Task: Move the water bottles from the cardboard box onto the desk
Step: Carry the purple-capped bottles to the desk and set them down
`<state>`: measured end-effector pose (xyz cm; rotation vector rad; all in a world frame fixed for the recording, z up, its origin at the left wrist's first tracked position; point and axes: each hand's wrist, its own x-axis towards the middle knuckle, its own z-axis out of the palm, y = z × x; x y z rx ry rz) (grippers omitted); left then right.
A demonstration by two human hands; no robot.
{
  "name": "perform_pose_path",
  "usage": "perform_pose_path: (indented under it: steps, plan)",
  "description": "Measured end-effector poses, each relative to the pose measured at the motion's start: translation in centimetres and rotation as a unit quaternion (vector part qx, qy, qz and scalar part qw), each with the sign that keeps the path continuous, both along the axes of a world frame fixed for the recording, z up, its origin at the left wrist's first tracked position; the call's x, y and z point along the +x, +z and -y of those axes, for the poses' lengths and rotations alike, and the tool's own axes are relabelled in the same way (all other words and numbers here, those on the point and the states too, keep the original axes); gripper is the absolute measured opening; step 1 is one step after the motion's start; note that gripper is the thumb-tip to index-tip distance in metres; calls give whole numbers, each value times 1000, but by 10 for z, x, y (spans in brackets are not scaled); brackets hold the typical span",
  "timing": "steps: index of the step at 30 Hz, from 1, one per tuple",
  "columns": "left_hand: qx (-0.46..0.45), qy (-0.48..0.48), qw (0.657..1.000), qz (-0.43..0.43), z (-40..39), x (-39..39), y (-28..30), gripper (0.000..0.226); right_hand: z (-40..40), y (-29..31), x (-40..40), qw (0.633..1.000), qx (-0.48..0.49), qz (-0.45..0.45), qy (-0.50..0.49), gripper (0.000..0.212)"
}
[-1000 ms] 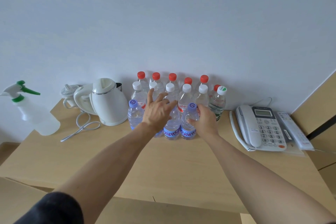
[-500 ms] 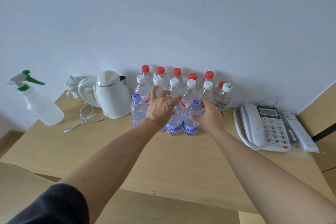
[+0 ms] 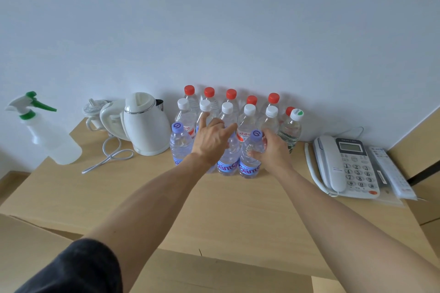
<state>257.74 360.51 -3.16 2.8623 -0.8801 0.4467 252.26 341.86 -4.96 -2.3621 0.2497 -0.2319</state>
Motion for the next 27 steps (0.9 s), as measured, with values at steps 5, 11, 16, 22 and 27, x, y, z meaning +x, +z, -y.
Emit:
perform_pose_path:
  steps: [5,11,16,22,27]
  plan:
    - [38,10,999,-26,-2,3,5,50,1,-2,-2,1000,5,5,3,52]
    - [-9,15,999,-27,-2,8,9,42,0,-3,-4,1000,0,10,4,52]
    - [0,35,999,-30,3,10,9,41,1,-3,-4,1000,6,7,4,52]
    - [10,46,998,-35,3,10,10,44,-1,-3,-6,1000,12,-1,0,52]
    - [3,52,998,-40,4,9,11,46,-1,-2,-6,1000,11,-7,1,52]
